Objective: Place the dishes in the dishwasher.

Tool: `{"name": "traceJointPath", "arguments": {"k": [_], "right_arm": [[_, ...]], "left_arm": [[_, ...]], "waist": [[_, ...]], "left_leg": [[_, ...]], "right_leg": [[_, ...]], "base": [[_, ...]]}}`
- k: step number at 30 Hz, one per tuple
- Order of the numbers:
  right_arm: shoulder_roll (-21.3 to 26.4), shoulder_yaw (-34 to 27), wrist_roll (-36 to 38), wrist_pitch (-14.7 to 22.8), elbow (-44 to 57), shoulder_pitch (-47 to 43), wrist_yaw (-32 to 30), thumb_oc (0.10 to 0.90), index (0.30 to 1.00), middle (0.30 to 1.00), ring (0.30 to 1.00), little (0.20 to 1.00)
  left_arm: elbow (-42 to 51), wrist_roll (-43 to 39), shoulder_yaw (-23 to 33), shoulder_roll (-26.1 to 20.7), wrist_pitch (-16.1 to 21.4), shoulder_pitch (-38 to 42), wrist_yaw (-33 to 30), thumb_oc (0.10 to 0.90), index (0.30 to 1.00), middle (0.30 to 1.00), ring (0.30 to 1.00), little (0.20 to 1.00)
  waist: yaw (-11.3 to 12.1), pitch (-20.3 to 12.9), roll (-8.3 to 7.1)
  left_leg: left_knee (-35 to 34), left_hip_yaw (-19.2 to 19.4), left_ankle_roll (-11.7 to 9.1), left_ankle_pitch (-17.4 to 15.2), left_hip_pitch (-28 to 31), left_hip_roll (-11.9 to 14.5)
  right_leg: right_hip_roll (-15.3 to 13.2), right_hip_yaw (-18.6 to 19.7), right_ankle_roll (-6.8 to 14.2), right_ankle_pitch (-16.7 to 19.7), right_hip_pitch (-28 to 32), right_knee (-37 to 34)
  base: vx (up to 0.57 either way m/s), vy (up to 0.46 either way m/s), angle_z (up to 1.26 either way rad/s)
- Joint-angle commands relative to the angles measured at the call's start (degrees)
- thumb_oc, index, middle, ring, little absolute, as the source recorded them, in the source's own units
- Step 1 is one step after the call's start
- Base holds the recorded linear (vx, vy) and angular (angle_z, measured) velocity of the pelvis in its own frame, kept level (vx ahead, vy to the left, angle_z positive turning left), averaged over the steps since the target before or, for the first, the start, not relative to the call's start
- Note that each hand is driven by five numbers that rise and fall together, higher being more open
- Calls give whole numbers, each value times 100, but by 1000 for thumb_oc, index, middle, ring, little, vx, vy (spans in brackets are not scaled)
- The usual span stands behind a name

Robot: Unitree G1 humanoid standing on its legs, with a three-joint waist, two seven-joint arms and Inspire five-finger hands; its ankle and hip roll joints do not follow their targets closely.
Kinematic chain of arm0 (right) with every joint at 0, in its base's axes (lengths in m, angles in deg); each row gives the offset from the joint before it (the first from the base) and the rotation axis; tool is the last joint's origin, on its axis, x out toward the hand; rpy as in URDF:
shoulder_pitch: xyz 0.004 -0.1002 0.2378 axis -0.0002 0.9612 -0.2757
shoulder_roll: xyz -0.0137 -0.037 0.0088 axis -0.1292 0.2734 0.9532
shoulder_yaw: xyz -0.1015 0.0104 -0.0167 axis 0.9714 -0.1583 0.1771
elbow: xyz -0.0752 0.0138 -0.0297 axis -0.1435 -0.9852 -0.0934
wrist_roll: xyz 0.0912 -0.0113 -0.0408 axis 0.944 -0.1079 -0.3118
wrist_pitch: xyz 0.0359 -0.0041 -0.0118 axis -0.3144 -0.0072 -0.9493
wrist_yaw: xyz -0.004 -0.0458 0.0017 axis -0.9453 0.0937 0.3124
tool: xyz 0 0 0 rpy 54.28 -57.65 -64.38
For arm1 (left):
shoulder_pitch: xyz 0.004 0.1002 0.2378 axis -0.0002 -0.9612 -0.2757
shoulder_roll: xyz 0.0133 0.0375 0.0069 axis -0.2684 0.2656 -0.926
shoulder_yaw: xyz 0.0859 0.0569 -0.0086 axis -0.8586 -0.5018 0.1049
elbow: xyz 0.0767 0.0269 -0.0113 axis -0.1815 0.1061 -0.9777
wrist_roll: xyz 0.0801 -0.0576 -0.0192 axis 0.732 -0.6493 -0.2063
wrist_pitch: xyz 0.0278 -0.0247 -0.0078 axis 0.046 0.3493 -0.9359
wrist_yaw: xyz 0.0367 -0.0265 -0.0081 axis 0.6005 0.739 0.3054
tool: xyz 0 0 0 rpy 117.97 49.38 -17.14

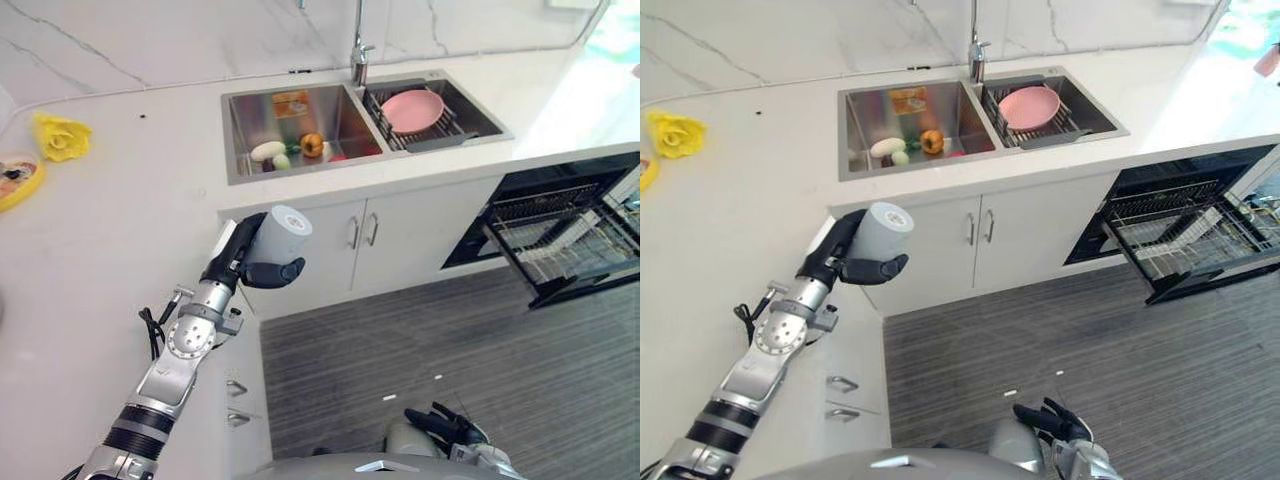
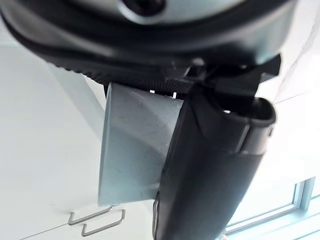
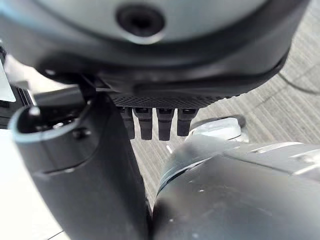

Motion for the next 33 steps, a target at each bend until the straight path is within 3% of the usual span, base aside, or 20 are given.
{"name": "traceJointPath", "arguments": {"k": [1, 2, 6, 9, 10, 12, 13, 14, 15, 16, 21, 22, 23, 24, 25, 28, 33], "right_arm": [[205, 187, -348, 8, 26, 234, -106, 800, 900, 900, 900, 900], [229, 253, -495, 11, 125, 226, -127, 800, 900, 900, 900, 900], [267, 321, -643, -2, 181, 187, -150, 800, 900, 900, 900, 900], [261, 380, -667, -26, 136, 194, -128, 800, 900, 900, 900, 900], [248, 458, -742, -34, 108, 216, -110, 800, 900, 900, 900, 900], [239, 514, -767, -32, 93, 200, -108, 800, 900, 900, 900, 900], [247, 585, -794, -57, 40, 165, -92, 800, 900, 900, 900, 900], [313, 622, -752, -35, -46, 151, -126, 800, 900, 900, 900, 900], [315, 622, -752, -35, -47, 151, -125, 800, 900, 900, 900, 900], [352, 618, -689, -21, -71, 147, -165, 800, 900, 900, 900, 900], [353, 620, -689, -20, -72, 148, -165, 800, 900, 900, 900, 900], [461, 533, -497, -88, -243, 174, -233, 800, 900, 900, 900, 900], [461, 533, -497, -88, -243, 174, -233, 800, 900, 900, 900, 900], [505, 506, -486, -92, -301, 190, -229, 800, 900, 900, 900, 900], [550, 430, -492, -96, -448, 200, -260, 800, 900, 900, 900, 900], [518, 299, -488, -84, -490, 329, -241, 800, 900, 900, 900, 900], [559, 74, -321, -69, -408, 417, -275, 800, 900, 900, 900, 900]], "left_arm": [[1004, 113, 590, -91, 564, 224, -156, 400, 300, 300, 300, 300], [974, 173, 546, -65, 563, 286, -221, 400, 300, 300, 300, 300], [927, 244, 487, -43, 580, 369, -276, 400, 300, 300, 300, 300], [848, 237, 392, 11, 602, 441, -294, 400, 300, 300, 300, 300], [849, 233, 417, -5, 624, 365, -274, 400, 300, 300, 300, 300], [827, 193, 460, 21, 629, 326, -296, 400, 300, 300, 300, 300], [772, 94, 471, 77, 638, 295, -315, 400, 300, 300, 300, 300], [733, -136, 435, 202, 663, 326, -319, 400, 300, 300, 300, 300], [732, -136, 435, 204, 664, 326, -319, 400, 300, 300, 300, 300], [676, -187, 369, 257, 644, 393, -346, 400, 300, 300, 300, 300], [675, -187, 370, 258, 644, 392, -346, 400, 300, 300, 300, 300], [631, -249, 311, 347, 589, 549, -438, 400, 300, 300, 300, 300], [631, -249, 311, 347, 589, 549, -438, 400, 300, 300, 300, 300], [599, -197, 277, 358, 611, 616, -460, 400, 300, 300, 300, 300], [596, -112, 215, 344, 603, 674, -458, 400, 300, 300, 300, 300], [653, -102, 205, 343, 614, 672, -363, 400, 300, 300, 300, 300], [737, -44, 30, 241, 609, 858, -252, 400, 300, 300, 300, 300]], "waist": [[-89, 13, 88], [-137, 64, 76], [-145, 132, 13], [-131, 123, -183], [-44, 5, -378], [-23, -28, -382], [-11, -47, -368], [12, -6, -220], [1, -9, -209], [11, 90, -241], [-9, 75, -235], [81, 161, -371], [81, 161, -371], [81, 137, -317], [127, 87, -241], [-4, 20, -156], [-182, 5, -240]], "left_leg": [[553, 127, -345, -790, -186, 685], [583, 99, -420, -901, -45, 795], [634, 84, -547, -1101, 224, 932], [706, -32, -696, -1286, 444, 1009], [698, -34, -828, -1270, 543, 1049], [711, -35, -910, -1163, 576, 1182], [818, -92, -993, -931, 546, 1367], [1442, -311, -1098, -38, 126, 1692], [1455, -323, -1102, -48, 116, 1704], [2233, -532, -1069, 512, -388, 1758], [2255, -556, -1071, 502, -420, 1763], [2408, -407, -828, -16, -1189, 1012], [2408, -407, -828, -16, -1189, 1012], [1948, -469, -863, -64, -1279, 949], [1443, -858, -847, -210, -1199, 656], [1127, -858, -762, -266, -969, 654], [1183, -629, -585, -539, -804, 517]], "right_leg": [[190, 164, -136, 1163, 457, -1202], [-11, 172, -26, 1360, 174, -1574], [-175, 27, 173, 1647, 64, -2015], [-244, 346, 263, 1790, 163, -1985], [-269, 404, 340, 1877, 259, -1970], [-196, 384, 333, 1804, 245, -1902], [-66, 414, 284, 1668, 233, -1773], [233, 406, 11, 1296, 298, -1504], [241, 393, 8, 1288, 299, -1497], [344, 349, -176, 1190, 402, -1429], [345, 328, -177, 1186, 394, -1426], [609, 264, -436, 864, 862, -1442], [609, 264, -436, 864, 862, -1442], [635, 268, -430, 756, 938, -1411], [741, 378, -405, 682, 1002, -1351], [761, 500, -363, 653, 1096, -1336], [611, 942, -209, 1009, 1030, -1343]], "base": [[201, -214, -12], [132, -142, -6], [165, -261, -6], [224, -478, 24], [246, -660, 47], [138, -451, 20], [76, -464, -13], [75, -463, -10], [4, -426, -5], [-28, -167, -4], [45, -151, 5], [255, -590, -2], [377, -608, 10], [273, -26, 80], [334, -27, 114], [247, 54, -37], [117, 86, -51]]}}
